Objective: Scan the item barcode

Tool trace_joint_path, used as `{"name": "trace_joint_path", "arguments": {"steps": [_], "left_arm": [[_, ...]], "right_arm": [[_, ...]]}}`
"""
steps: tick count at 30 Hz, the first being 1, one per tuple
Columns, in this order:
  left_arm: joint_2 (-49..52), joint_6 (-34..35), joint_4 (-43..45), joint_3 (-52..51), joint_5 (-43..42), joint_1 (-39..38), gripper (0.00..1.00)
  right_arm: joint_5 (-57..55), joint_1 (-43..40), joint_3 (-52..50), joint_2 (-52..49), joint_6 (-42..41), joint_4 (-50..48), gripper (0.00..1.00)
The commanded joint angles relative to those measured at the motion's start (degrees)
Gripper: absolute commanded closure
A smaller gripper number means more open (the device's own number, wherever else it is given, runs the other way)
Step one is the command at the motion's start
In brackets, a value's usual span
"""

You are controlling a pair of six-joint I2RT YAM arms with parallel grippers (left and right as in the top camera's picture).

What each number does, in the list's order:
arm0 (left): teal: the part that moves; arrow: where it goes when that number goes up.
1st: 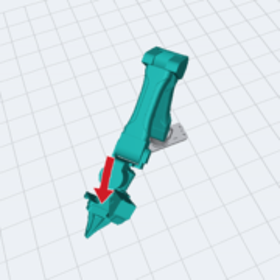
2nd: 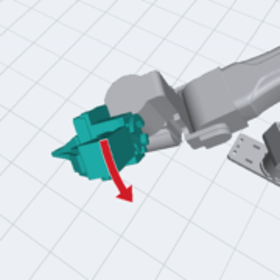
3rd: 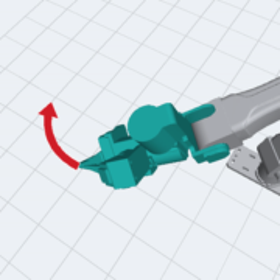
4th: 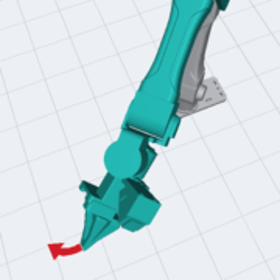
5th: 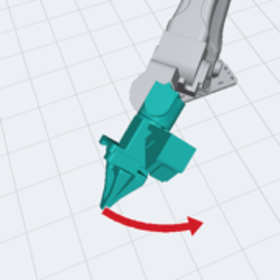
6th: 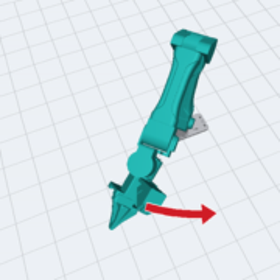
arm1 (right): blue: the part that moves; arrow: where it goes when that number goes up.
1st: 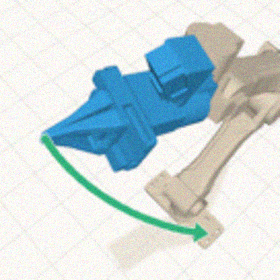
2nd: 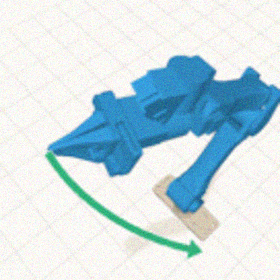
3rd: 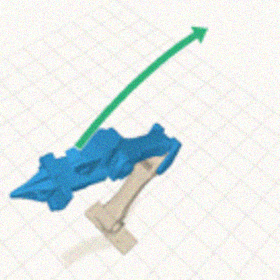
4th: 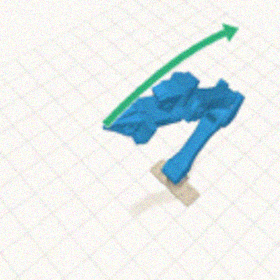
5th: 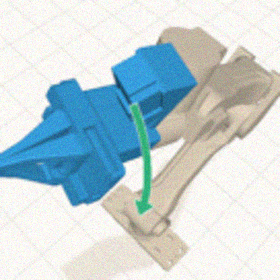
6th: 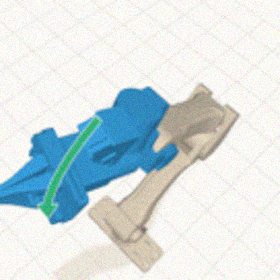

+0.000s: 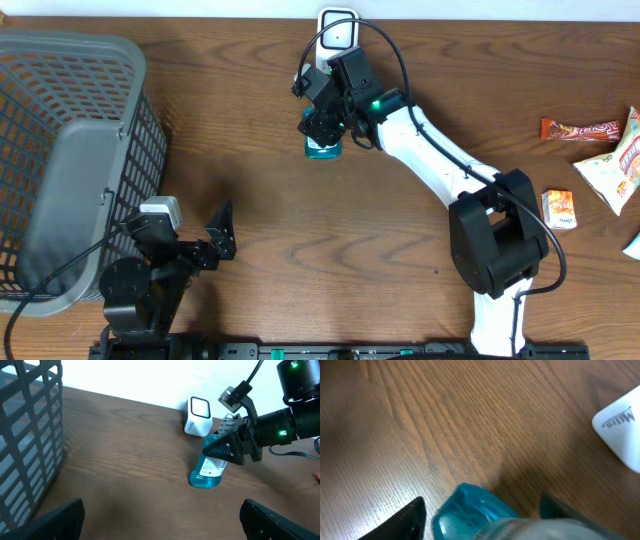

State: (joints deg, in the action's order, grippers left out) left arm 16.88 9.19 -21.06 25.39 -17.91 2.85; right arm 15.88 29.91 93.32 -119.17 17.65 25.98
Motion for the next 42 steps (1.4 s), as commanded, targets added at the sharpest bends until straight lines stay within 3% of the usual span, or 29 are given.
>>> {"name": "trace_joint_path", "arguments": {"steps": [1, 4, 10, 15, 21, 36, 40, 42], "left_arm": [[-0.09, 0.13, 0.09, -0.04, -0.52, -0.13, 0.01], [-0.09, 0.13, 0.09, -0.04, -0.52, -0.13, 0.01], [-0.09, 0.13, 0.09, -0.04, -0.52, -0.13, 0.01], [-0.09, 0.13, 0.09, -0.04, -0.52, -0.13, 0.01], [-0.09, 0.13, 0.09, -0.04, -0.52, -0.13, 0.01], [-0.09, 0.13, 0.09, -0.04, -0.52, -0.13, 0.01], [-0.09, 0.13, 0.09, -0.04, -0.52, -0.13, 0.01], [-0.09, 0.13, 0.09, -0.04, -0.52, -0.13, 0.01]], "right_arm": [[0.52, 0.04, 0.7, 1.2, 0.22, 0.72, 0.42], [0.5, 0.04, 0.7, 1.2, 0.22, 1.44, 0.53], [0.48, 0.09, 0.7, 1.53, 0.22, 2.97, 0.57], [-2.8, 0.33, 0.7, 2.62, 0.26, 2.75, 0.69], [-5.44, 1.09, 0.63, 2.8, -0.52, -4.07, 0.76], [-5.25, 4.61, -0.42, -2.45, -3.91, -8.37, 0.71], [-5.27, 4.59, -0.42, -2.71, -3.91, -8.92, 0.64], [-5.27, 4.59, -0.42, -2.71, -3.89, -9.46, 0.55]]}}
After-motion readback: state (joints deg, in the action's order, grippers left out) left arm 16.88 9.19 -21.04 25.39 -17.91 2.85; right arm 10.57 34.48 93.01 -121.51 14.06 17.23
